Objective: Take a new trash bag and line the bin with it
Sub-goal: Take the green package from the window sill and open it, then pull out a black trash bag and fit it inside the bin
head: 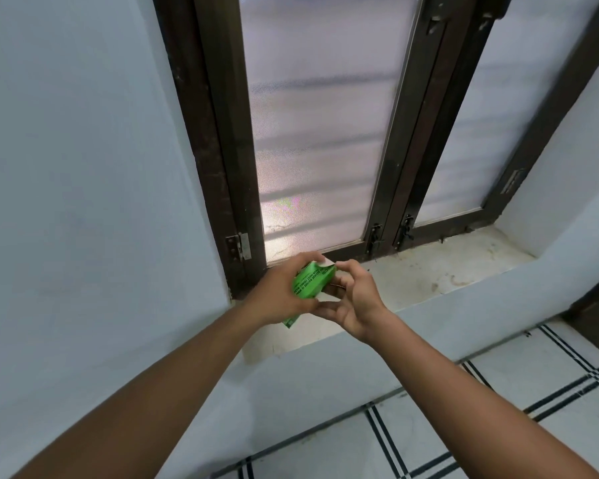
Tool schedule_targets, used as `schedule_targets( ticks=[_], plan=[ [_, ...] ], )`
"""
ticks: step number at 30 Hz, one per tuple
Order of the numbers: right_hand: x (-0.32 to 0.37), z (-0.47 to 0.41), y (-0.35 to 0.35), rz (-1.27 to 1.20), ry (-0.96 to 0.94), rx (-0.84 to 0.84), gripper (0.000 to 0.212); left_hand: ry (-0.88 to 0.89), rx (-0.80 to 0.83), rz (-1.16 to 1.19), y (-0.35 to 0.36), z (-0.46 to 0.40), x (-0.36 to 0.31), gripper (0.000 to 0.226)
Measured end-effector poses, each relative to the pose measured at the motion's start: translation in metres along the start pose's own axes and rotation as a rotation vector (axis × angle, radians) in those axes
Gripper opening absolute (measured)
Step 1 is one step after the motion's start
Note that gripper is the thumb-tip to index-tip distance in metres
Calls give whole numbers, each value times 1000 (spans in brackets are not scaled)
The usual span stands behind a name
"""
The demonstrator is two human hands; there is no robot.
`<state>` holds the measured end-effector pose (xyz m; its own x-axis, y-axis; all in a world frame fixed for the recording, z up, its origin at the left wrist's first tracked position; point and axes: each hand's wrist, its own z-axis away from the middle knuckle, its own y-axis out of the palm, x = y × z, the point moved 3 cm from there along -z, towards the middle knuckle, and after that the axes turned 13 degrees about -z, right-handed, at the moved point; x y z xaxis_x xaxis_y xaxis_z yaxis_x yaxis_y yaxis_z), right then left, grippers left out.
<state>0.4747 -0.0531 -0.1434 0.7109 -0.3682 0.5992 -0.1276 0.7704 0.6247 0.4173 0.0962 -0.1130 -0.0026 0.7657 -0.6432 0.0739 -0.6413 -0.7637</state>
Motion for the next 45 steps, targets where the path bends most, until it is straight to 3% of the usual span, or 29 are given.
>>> schedule_targets(
  ticks=[2, 5, 9, 15, 19, 24, 28, 30, 32, 34, 36, 38, 42, 45],
  plan=[
    [0, -6, -7, -48, 78, -68, 58, 43, 42, -159, -6, -5, -8, 74],
    [-2, -15, -18, -45, 151, -144, 50, 210, 209, -693, -18, -19, -35, 74],
    [-7, -22, -21, -139, 123, -142, 39, 501, 224, -1156, -19, -34, -73, 64],
    [-3, -23, -27, -254, 37, -173, 36, 480, 212, -1244, -32, -51, -83, 62],
    [8, -17, -35, -223, 9, -181, 20, 323, 224, -1184, -40, -54, -60, 63],
    [16, -7, -50, -195, 17, -239, 19, -46, 218, -891, -13, -41, 1, 60],
    [10, 0, -53, -208, 105, -121, 36, -156, 154, -785, 29, -24, 41, 66],
    [7, 0, -52, -204, 118, -60, 37, -188, 15, -765, 43, -18, 56, 68],
    [4, 0, -49, -167, 111, -11, 31, -218, -254, -604, 53, -12, 56, 52],
    [0, 0, -43, -105, 89, 22, 29, -313, -421, -148, 61, -4, 46, 32],
    [-5, -1, -38, -24, 68, 32, 31, -502, -255, 483, 76, -3, 30, 28],
    [-10, -4, -34, 99, 41, -6, 30, -593, -87, 820, 86, -3, 20, 27],
    [-9, -7, -29, 415, -37, -131, 21, -672, -89, 905, 85, -5, 19, 21],
    [-9, -8, -29, 506, -87, -133, 34, -750, -68, 927, 90, -4, 22, 25]
  ],
)
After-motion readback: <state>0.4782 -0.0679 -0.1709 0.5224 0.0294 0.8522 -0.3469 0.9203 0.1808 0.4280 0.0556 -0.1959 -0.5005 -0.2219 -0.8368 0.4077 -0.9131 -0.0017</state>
